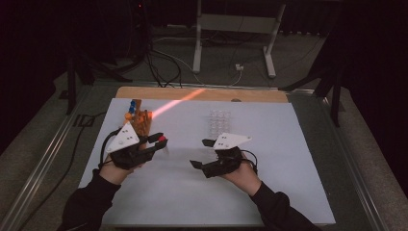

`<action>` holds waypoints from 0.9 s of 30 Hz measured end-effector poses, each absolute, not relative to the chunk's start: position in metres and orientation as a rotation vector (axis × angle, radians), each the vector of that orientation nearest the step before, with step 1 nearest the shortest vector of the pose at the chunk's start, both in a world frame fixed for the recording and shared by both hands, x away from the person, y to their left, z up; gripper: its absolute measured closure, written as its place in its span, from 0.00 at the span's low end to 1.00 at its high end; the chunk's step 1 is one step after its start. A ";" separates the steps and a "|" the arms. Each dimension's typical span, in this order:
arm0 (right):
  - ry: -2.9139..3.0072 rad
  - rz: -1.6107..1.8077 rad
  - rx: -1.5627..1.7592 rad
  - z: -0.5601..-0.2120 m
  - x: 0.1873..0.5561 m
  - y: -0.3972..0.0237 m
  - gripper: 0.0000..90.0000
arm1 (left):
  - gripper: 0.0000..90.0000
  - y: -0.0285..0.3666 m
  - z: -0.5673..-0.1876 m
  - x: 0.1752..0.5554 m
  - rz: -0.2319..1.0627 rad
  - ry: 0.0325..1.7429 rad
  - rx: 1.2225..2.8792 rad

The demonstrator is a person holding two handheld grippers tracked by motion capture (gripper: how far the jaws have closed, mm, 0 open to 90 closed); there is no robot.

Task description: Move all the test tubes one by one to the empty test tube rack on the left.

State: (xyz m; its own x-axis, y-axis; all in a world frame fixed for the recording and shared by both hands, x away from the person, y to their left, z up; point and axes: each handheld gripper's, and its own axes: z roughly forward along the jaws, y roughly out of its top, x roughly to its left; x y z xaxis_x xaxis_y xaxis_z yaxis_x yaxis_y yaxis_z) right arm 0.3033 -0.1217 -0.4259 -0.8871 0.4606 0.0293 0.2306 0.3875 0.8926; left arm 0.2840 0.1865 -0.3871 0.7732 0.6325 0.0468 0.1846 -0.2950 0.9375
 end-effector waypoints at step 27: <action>2.332 1.522 0.616 -0.434 0.287 -0.172 0.00 | 0.80 0.284 -0.377 0.288 0.739 0.922 1.752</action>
State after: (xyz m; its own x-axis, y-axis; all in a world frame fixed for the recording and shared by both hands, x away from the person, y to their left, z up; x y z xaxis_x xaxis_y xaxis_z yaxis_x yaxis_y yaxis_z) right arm 0.2875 -0.1715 -0.4337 -0.8670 0.4982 -0.0080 0.1934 0.3512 0.9161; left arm 0.2878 0.2845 -0.3775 0.5257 0.8481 0.0662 0.2490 -0.2278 0.9413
